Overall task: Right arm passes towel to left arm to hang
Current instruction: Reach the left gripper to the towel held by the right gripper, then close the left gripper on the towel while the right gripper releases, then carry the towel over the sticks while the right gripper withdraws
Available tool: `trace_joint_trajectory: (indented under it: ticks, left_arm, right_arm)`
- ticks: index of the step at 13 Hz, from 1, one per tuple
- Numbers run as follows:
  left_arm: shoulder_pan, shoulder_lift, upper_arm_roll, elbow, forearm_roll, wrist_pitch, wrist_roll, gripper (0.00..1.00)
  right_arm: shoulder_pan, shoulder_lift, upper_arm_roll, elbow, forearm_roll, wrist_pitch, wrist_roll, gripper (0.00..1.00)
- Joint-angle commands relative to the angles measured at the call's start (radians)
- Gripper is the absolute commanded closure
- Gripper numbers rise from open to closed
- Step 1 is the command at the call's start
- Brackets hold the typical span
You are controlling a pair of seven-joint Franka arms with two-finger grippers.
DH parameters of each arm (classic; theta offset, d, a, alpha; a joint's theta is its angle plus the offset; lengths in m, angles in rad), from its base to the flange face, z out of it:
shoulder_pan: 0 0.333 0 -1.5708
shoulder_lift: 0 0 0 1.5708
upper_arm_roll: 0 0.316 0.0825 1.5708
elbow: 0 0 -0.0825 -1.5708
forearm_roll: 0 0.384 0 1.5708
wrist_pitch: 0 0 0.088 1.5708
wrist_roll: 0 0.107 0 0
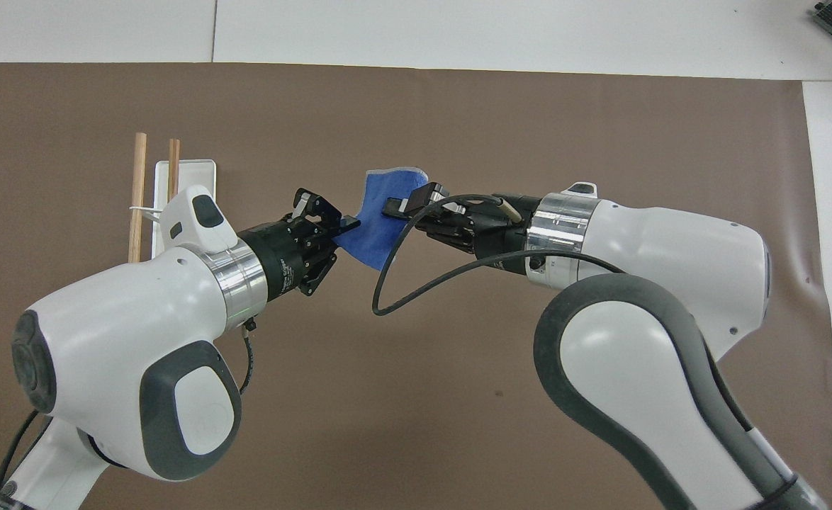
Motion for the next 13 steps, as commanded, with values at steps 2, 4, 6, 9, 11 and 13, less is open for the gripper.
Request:
trace_joint_trajectory:
  ticks: [2,4,6,9,11,13]
  left_arm:
    - [0.015,0.019,-0.005,-0.008,-0.018,-0.001,0.101,1.0]
    - [0.015,0.038,-0.002,-0.008,-0.016,0.004,0.139,1.0]
    - [0.037,0.047,-0.001,-0.005,-0.016,0.007,0.173,1.0]
    - [0.051,0.05,0.013,-0.002,-0.015,0.011,0.21,1.0]
    - [0.052,0.05,0.035,-0.004,-0.015,0.011,0.238,1.0]
    - [0.052,0.059,0.09,-0.007,-0.013,0.011,0.283,1.0]
  right_arm:
    - [-0.007,0.008,0.005,0.015,-0.028,0.007,0.037,1.0]
    - [-0.007,0.006,0.004,0.015,-0.03,0.007,0.038,1.0]
    - [-0.007,0.006,0.004,0.015,-0.049,0.007,0.037,0.02]
    - [-0.01,-0.003,0.002,0.005,-0.074,0.005,0.037,0.0]
    - [-0.022,-0.03,-0.002,-0.016,-0.092,0.007,0.037,0.0]
    - [-0.054,-0.076,-0.002,-0.065,-0.169,0.005,0.026,0.0]
